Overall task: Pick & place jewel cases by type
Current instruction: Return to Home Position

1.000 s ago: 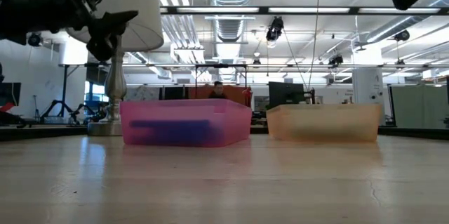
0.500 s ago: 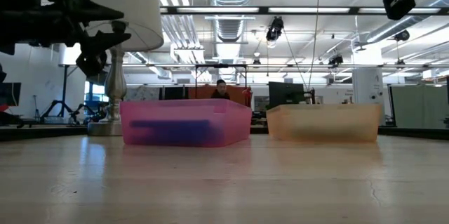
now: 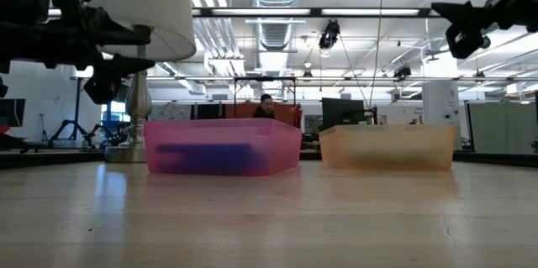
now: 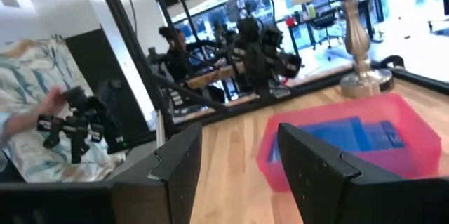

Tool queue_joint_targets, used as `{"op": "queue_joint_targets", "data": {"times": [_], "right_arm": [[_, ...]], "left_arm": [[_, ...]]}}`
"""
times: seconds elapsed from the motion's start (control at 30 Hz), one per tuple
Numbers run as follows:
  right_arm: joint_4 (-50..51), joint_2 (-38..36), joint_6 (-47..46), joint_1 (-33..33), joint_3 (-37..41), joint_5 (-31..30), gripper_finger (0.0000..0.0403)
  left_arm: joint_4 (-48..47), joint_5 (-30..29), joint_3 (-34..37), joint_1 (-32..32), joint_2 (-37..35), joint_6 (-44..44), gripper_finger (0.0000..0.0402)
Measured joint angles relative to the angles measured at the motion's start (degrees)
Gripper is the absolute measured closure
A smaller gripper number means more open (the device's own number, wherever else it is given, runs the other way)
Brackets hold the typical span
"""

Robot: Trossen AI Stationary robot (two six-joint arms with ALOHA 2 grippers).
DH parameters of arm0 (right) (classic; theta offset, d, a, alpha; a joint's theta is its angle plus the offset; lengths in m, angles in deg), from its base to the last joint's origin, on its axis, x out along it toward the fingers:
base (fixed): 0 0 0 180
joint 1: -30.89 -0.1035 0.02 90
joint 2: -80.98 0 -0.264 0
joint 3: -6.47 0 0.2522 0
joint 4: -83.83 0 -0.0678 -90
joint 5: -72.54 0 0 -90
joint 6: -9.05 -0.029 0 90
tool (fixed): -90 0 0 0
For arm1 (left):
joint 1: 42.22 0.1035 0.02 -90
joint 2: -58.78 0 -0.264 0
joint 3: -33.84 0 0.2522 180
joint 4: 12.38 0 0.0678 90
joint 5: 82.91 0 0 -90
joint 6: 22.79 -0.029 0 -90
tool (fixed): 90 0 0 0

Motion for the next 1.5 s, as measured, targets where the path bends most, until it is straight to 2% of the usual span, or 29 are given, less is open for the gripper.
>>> {"op": "queue_joint_targets", "data": {"times": [0.27,0.4,0.77,1.17,1.33,1.5], "right_arm": [[-0.16,0.58,0.0,0.0,4.06,0.02,0.0218],[-2.95,-0.76,-0.03,0.0,7.65,-0.71,0.0221],[-3.39,-0.84,0.02,0.0,7.68,-1.81,0.0221],[-2.75,-0.84,0.02,0.0,7.68,-1.92,0.0219],[-2.73,-0.84,0.01,0.0,7.68,-1.92,0.0218],[-2.73,-0.84,0.02,0.0,7.68,-1.92,0.0218]], "left_arm": [[-0.62,-0.02,0.0,-0.13,-0.34,0.0,0.0223],[-1.58,0.01,0.11,-0.06,-4.11,0.0,0.0223],[-2.6,-0.01,0.16,0.11,-16.57,0.0,0.0223],[-3.23,0.03,0.22,0.27,-16.79,0.0,0.0223],[-6.59,0.15,0.24,0.7,-16.81,-0.01,0.0223],[-13.79,0.07,0.26,0.13,-16.83,-0.02,0.0223]]}}
